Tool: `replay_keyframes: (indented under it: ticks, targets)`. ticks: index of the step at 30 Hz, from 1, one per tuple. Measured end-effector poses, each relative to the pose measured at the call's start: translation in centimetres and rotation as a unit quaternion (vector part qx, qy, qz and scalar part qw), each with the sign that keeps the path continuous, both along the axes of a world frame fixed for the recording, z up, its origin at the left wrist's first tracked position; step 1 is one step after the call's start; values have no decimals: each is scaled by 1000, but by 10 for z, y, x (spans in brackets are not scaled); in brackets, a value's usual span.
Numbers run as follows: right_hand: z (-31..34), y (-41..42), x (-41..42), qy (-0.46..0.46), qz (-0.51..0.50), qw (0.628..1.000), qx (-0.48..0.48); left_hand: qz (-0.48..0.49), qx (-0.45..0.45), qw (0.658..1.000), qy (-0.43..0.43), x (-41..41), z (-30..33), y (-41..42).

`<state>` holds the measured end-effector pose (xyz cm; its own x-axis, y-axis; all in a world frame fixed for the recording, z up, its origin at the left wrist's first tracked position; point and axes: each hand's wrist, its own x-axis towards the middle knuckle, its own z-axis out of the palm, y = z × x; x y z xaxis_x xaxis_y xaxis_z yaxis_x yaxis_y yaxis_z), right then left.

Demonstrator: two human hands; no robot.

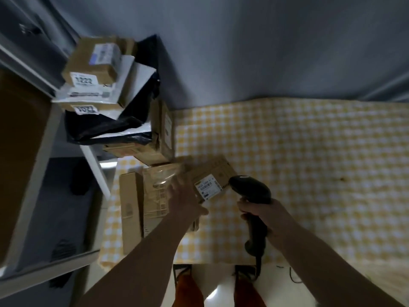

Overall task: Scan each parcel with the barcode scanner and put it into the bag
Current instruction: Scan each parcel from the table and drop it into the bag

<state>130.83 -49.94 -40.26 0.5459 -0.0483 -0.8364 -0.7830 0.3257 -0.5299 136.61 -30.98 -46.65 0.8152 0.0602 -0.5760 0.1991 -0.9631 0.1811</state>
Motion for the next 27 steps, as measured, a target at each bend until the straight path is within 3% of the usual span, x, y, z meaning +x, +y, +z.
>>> replay_keyframes:
  ticks: [7,13,17,23,27]
  targets:
    - [-40,21,0,30,-68,997,1,-50,-6,999,-14,23,-56,6]
    - [-40,36,-2,37,-102,994,-14,-81,-7,997,4,33,-45,17]
    - [-15,47,2,6,-119,993,-3,-76,-66,995,-11,35,-8,30]
    - [47,63,12,-40,-157,986,-34,-143,-144,979,-8,28,70,44]
    - [89,72,7,-68,-179,981,-29,-184,-185,964,-50,28,125,46]
